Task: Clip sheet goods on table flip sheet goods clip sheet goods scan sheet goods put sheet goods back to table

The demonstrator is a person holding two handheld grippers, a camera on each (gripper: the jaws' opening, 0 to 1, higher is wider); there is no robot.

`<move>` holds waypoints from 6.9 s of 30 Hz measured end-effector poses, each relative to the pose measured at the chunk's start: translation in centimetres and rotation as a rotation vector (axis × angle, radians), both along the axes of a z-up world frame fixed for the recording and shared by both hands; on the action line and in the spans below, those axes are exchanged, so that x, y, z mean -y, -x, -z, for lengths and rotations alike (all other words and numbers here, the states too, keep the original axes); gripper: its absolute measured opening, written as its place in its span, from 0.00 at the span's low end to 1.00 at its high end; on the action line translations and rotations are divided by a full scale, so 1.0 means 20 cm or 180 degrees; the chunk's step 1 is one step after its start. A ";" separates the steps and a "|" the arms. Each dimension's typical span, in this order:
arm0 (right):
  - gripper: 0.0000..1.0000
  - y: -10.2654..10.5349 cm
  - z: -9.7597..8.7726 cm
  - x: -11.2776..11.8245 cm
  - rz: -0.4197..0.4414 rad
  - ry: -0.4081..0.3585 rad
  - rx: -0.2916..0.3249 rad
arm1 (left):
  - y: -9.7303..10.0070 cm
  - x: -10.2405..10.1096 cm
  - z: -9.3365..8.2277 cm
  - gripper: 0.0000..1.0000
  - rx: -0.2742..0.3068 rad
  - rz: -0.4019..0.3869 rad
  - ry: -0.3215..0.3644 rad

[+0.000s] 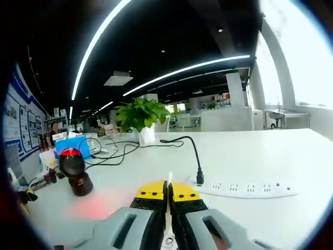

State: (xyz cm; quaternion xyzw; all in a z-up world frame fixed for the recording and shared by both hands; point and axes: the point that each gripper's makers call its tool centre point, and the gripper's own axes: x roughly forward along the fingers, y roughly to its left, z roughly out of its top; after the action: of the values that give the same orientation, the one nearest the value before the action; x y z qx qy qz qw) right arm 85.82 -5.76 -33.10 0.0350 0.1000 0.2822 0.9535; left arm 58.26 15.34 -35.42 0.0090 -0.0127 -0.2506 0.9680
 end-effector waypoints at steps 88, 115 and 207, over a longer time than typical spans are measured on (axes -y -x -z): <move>0.82 0.12 0.37 -0.23 -0.0627 0.0802 -0.0205 | -0.01 -0.02 0.03 0.35 -0.0049 -0.0006 -0.0079; 0.82 0.13 0.45 -0.22 -0.0697 0.0703 -0.0488 | 0.00 0.02 0.03 0.35 -0.0046 0.0011 -0.0091; 0.51 1.44 0.07 0.83 0.0999 0.0529 0.1138 | 0.06 0.03 -0.02 0.35 0.0104 0.0081 -0.0063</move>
State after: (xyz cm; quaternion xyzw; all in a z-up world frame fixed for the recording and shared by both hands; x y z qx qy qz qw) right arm 57.04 -22.42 -34.56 -0.0789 -0.0540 0.1233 0.9878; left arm 57.07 14.70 -34.97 0.0225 -0.0262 -0.2628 0.9642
